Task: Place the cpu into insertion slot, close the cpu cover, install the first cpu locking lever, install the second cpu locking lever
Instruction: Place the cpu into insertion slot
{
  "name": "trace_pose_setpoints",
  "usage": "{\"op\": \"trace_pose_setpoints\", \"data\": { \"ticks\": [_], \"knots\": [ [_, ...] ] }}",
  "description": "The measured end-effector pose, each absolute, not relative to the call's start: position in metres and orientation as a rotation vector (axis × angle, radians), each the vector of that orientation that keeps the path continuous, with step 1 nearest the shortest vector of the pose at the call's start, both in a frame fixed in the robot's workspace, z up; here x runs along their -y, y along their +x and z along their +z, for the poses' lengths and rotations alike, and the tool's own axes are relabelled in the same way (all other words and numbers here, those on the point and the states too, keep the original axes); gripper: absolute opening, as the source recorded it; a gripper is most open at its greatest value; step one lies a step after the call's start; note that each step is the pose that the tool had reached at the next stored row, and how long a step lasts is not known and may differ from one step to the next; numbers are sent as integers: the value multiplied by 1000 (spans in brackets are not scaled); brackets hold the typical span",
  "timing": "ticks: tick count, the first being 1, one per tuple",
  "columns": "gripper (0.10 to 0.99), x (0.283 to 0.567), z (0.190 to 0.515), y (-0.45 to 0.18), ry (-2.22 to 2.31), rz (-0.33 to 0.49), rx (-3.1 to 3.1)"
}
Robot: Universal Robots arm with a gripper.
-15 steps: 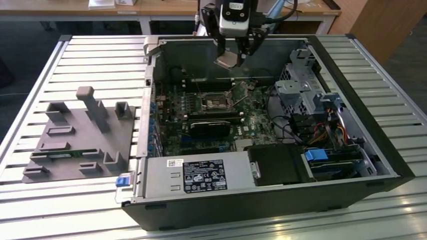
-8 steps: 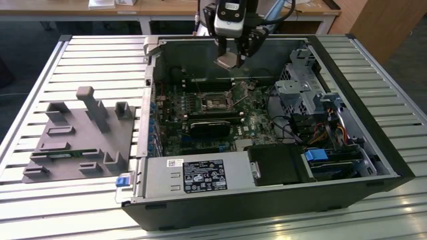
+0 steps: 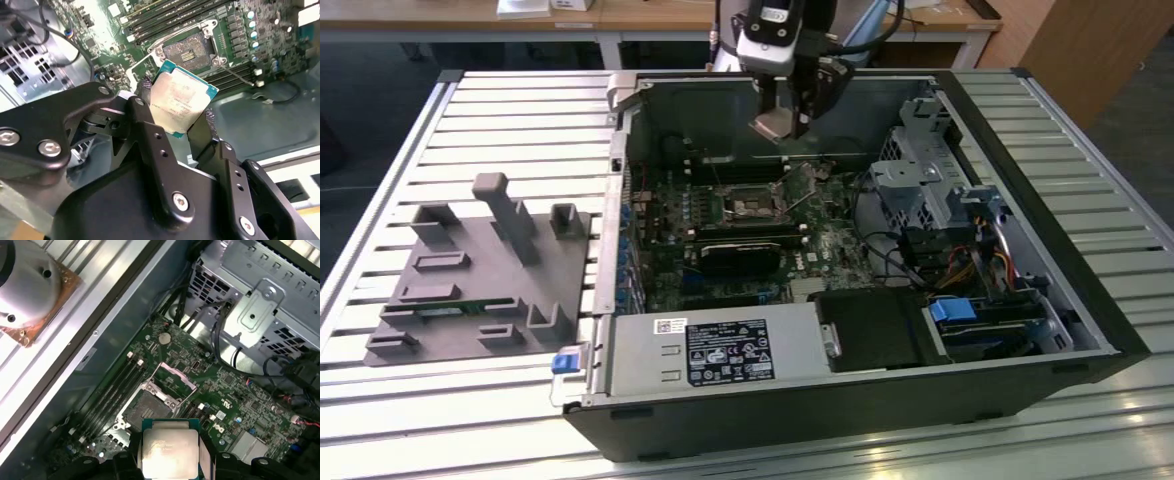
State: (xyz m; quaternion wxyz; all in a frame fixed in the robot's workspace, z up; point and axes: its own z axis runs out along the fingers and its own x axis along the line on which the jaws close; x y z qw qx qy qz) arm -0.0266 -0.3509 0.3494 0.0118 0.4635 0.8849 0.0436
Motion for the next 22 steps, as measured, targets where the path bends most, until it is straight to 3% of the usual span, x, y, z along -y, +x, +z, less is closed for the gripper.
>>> {"op": "trace_pose_setpoints", "data": {
  "ticks": [22],
  "knots": [
    [537,351,342,-27,1667,123,-2634]
  ]
}}
